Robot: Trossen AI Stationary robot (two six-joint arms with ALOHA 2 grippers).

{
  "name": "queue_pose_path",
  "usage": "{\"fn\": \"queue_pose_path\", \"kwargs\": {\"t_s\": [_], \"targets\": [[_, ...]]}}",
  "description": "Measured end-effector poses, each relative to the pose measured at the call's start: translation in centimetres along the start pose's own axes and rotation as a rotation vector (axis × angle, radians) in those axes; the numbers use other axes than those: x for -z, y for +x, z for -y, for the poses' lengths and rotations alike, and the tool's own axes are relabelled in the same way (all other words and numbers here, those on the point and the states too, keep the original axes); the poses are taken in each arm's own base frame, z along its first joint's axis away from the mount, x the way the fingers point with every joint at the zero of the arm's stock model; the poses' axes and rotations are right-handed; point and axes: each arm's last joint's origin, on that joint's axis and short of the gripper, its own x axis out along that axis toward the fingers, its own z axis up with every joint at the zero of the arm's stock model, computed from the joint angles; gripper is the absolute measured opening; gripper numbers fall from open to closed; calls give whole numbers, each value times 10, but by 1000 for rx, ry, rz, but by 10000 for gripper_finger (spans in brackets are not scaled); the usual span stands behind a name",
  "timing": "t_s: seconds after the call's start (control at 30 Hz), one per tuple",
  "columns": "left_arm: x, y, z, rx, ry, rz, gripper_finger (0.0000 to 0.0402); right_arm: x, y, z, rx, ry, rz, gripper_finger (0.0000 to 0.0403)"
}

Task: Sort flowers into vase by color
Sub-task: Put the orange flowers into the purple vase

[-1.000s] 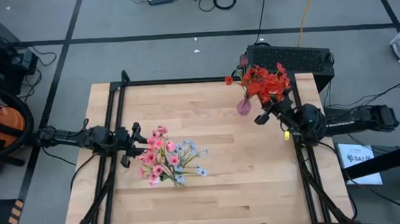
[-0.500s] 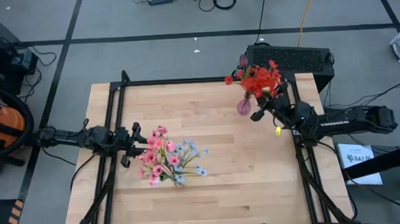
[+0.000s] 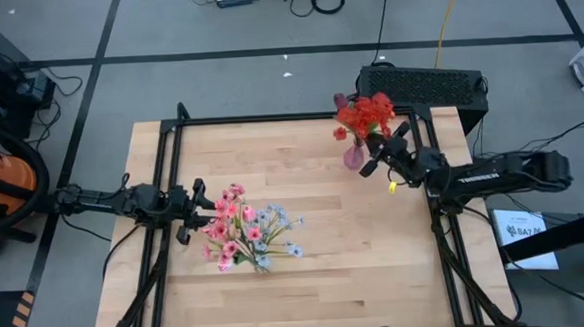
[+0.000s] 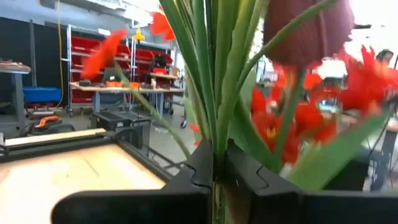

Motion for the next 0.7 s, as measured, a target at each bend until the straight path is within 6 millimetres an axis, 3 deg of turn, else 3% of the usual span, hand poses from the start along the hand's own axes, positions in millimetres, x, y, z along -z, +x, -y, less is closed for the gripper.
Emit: {"fn": "queue_pose_path", "kwargs": {"t_s": [0.7], "targets": [[0, 0, 0, 0, 0, 0, 148, 31, 5, -8, -19, 29, -191, 8]]}}
